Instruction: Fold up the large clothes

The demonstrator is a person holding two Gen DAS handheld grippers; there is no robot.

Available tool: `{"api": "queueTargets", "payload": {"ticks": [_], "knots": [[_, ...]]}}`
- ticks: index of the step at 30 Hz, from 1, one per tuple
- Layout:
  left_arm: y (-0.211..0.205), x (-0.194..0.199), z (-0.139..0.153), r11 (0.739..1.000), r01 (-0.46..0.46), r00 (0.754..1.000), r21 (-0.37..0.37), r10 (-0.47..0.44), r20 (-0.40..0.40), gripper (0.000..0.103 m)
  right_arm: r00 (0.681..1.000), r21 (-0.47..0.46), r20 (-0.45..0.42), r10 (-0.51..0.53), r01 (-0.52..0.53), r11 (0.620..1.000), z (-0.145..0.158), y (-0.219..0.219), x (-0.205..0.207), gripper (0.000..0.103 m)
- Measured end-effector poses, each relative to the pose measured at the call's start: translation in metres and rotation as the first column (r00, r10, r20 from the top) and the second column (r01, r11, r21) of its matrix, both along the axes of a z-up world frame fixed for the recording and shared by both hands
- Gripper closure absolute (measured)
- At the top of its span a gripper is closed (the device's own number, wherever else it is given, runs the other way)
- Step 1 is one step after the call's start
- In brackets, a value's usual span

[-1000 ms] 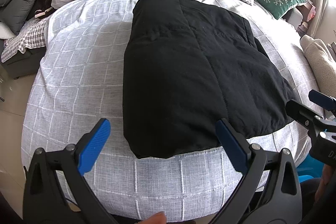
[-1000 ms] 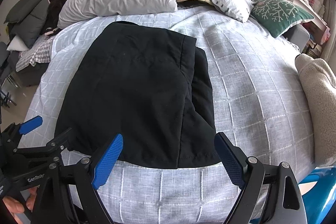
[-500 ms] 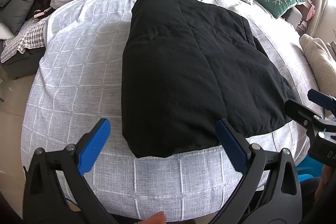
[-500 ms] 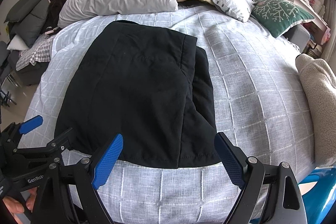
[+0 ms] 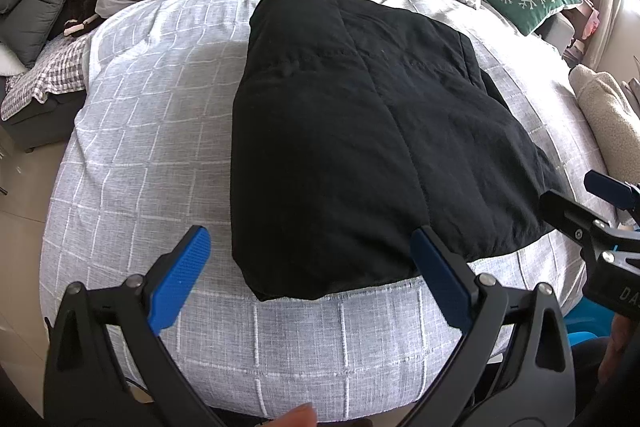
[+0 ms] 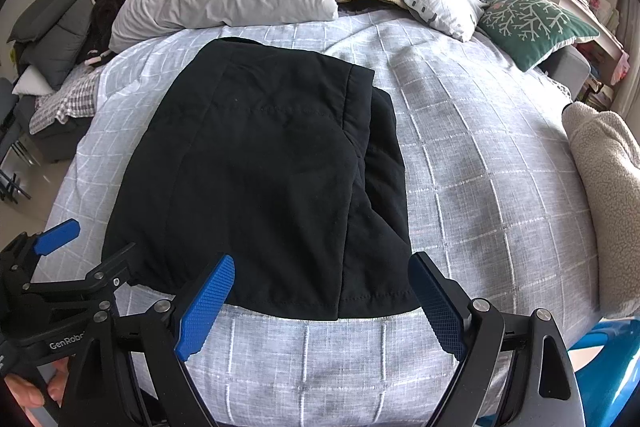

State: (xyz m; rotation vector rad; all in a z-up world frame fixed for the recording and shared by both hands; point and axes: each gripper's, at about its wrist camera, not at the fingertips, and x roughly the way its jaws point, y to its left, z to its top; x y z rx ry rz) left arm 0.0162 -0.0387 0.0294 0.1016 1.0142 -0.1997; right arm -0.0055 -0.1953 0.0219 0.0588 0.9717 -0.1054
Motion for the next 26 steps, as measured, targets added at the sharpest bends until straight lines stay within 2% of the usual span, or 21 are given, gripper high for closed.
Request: {"api": "queueTargets", "payload": {"ticks": [26], "knots": [[-0.0011, -0.0001, 0.0000, 0.999, 0.033, 0.999, -0.008, -0.033, -0.005, 0.003, 1.000, -0.004, -0.006, 0.015, -0.015, 1.000, -0.0047, -0.0020, -0.0007, 0.013]]}}
